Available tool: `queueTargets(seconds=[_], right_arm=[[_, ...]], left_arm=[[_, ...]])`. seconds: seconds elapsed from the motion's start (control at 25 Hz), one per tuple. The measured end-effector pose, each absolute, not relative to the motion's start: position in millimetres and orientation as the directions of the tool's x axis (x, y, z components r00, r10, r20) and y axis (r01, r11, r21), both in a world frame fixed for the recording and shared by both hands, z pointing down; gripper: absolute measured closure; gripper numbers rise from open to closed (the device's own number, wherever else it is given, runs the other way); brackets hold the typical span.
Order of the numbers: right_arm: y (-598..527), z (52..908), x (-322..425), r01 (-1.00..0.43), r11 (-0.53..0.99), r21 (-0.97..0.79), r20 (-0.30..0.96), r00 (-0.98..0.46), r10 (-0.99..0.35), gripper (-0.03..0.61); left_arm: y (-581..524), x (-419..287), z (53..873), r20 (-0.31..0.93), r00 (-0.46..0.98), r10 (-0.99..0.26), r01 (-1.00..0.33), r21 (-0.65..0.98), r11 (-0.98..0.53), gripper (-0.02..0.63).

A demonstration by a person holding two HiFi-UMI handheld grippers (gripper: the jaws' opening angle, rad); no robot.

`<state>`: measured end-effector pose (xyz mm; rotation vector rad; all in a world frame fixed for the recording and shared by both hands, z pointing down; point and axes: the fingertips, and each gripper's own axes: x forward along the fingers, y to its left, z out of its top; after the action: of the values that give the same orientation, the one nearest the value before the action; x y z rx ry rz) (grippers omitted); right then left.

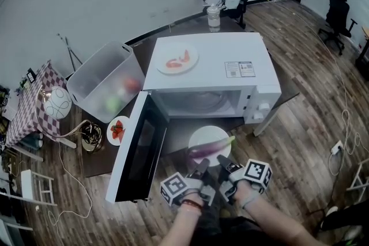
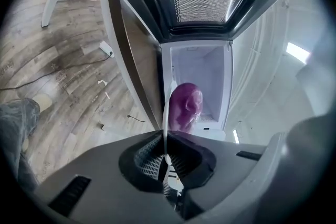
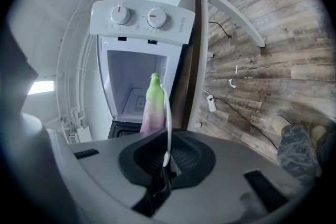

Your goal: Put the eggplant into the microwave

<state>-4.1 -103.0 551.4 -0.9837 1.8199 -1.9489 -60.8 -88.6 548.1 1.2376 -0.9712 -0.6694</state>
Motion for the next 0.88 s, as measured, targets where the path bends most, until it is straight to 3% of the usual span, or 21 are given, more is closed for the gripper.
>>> queueTargets(seconds=[0.88], right_arm=[[-184.2,554.5,-20.5,-0.228,-0.147,-0.963,0.267,-0.704,-0.658,0.566]], left_arm=[[-170.7,-77.5,551.4,0.222,0.469,-0.855,-0.062,0.974,0.218,0.603]])
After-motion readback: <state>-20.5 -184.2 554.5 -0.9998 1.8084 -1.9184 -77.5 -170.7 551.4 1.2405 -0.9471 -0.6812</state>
